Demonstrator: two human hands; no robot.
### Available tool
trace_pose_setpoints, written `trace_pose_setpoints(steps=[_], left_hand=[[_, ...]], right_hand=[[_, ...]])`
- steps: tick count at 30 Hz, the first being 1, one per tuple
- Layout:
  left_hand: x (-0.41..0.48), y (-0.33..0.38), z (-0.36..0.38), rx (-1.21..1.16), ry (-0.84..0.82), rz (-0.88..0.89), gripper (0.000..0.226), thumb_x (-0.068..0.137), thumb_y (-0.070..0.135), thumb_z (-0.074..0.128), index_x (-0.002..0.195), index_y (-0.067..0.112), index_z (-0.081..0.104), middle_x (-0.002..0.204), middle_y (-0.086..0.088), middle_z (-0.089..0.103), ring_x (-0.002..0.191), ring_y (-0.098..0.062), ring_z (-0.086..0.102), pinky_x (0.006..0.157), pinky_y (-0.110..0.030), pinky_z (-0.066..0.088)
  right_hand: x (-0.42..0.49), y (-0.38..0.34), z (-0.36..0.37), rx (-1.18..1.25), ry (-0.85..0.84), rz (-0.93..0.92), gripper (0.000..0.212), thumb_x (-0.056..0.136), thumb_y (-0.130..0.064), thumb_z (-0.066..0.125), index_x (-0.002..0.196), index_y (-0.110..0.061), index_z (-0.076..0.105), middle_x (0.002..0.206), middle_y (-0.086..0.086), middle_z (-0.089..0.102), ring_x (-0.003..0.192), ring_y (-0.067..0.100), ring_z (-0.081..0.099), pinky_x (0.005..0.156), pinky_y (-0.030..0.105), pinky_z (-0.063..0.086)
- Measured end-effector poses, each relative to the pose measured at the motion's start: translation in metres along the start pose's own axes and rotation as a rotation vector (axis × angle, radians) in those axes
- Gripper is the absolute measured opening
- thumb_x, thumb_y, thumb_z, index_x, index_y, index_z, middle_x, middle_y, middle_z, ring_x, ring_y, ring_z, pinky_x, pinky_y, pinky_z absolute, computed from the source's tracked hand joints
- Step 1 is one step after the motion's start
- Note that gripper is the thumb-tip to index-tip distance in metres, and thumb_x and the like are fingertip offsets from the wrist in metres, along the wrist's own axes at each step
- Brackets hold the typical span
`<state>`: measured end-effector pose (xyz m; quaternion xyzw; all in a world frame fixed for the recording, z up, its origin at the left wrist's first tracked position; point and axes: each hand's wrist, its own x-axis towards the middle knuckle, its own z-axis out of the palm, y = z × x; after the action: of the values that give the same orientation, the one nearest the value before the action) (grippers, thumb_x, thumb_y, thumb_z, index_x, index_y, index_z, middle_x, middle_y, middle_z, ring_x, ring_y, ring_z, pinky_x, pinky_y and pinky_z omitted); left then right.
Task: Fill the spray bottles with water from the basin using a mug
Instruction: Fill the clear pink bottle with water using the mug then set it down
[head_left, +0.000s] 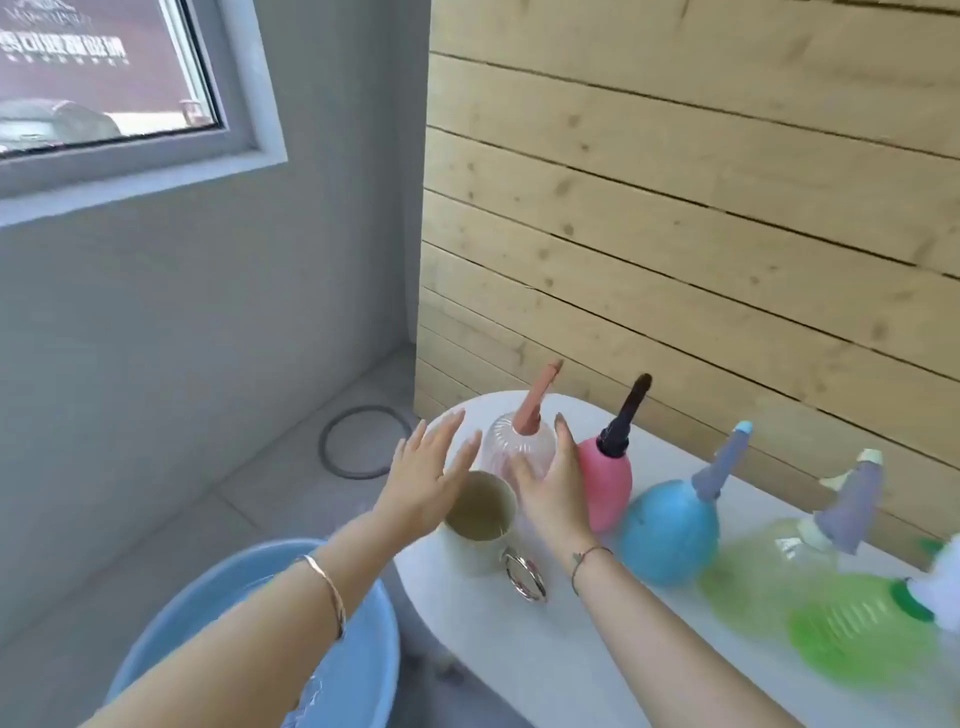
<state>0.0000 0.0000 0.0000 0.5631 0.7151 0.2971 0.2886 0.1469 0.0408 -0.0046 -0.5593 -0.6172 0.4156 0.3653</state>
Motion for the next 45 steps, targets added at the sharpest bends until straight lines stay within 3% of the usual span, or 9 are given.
trace_pose_setpoints(steps=[4,9,17,24,27,32,36,41,45], left_hand=[[0.034,-0.008,0.011,-0.057,-0.05,0.133,0.061,0.101,0.059,0.02,0.148,0.027,0.041,0.155,0.006,0.039,0.148,-0.017,0.023,0.122,-0.044,0.012],[0.051,-0.018,0.023,-0.181,-0.103,0.068,0.113,0.062,0.101,0.013,0.143,0.032,0.049,0.152,0.007,0.045,0.142,-0.015,0.036,0.119,-0.039,0.024],[0.041,-0.013,0.019,-0.308,-0.135,0.126,0.095,0.078,0.085,0.023,0.147,0.024,0.044,0.154,0.009,0.041,0.143,-0.009,0.033,0.11,-0.026,0.022],[0.014,0.025,-0.008,-0.326,0.072,0.365,0.09,0.078,0.043,0.079,0.152,0.03,0.029,0.144,0.017,0.04,0.115,0.024,0.042,0.089,-0.001,0.035],[-0.003,0.041,-0.008,-0.332,0.105,0.444,0.107,0.065,0.038,0.091,0.151,0.029,0.028,0.145,0.012,0.044,0.128,0.004,0.046,0.093,-0.006,0.04],[-0.048,0.065,0.005,-0.4,0.134,0.466,0.088,0.051,0.046,0.092,0.126,0.037,0.046,0.114,0.015,0.065,0.101,0.003,0.064,0.088,-0.027,0.055],[-0.095,0.079,0.007,-0.597,-0.139,0.358,0.081,0.054,0.048,0.087,0.123,0.032,0.048,0.115,0.001,0.069,0.099,-0.006,0.069,0.078,-0.021,0.054],[-0.131,0.093,0.006,-0.82,-0.608,0.252,0.08,0.059,0.06,0.082,0.125,0.019,0.061,0.118,-0.007,0.07,0.107,-0.024,0.068,0.096,-0.038,0.052],[-0.149,0.112,0.016,-0.689,-0.536,0.246,0.068,0.079,0.075,0.054,0.128,0.029,0.06,0.124,-0.002,0.069,0.115,-0.022,0.065,0.108,-0.044,0.044]], right_hand=[[0.025,0.013,0.016,0.058,0.097,-0.096,0.062,0.096,-0.025,0.054,0.149,-0.013,0.024,0.148,-0.004,0.038,0.137,0.013,0.035,0.103,0.015,0.027],[0.037,0.032,0.031,0.109,0.195,-0.205,0.038,0.094,-0.021,0.057,0.13,-0.013,0.051,0.116,-0.006,0.062,0.115,0.016,0.055,0.102,0.035,0.041],[0.038,0.027,0.035,0.191,0.313,-0.289,0.02,0.088,-0.019,0.066,0.108,-0.014,0.065,0.092,-0.01,0.067,0.092,0.009,0.061,0.084,0.022,0.044],[0.024,-0.045,-0.009,0.361,0.352,-0.448,0.016,0.08,-0.022,0.076,0.092,-0.015,0.069,0.088,-0.006,0.072,0.088,0.007,0.065,0.084,0.019,0.048],[0.001,-0.067,-0.035,0.434,0.32,-0.432,0.02,0.076,-0.027,0.08,0.088,-0.018,0.069,0.08,-0.009,0.07,0.077,0.002,0.064,0.074,0.014,0.046],[-0.049,-0.077,-0.073,0.483,0.193,-0.399,0.018,0.071,-0.027,0.083,0.083,-0.02,0.072,0.078,0.0,0.072,0.077,0.013,0.064,0.083,0.036,0.052],[-0.093,-0.081,-0.111,0.562,0.016,-0.361,0.019,0.068,-0.023,0.076,0.085,-0.016,0.072,0.075,-0.003,0.071,0.075,0.009,0.067,0.09,0.033,0.05],[-0.129,-0.083,-0.148,0.675,-0.28,-0.256,0.038,0.068,-0.034,0.072,0.098,-0.012,0.07,0.099,0.003,0.072,0.095,0.017,0.066,0.095,0.042,0.051],[-0.15,-0.081,-0.166,0.778,-0.151,-0.274,0.032,0.069,-0.031,0.072,0.095,-0.013,0.069,0.093,0.0,0.07,0.086,0.014,0.065,0.087,0.035,0.052]])
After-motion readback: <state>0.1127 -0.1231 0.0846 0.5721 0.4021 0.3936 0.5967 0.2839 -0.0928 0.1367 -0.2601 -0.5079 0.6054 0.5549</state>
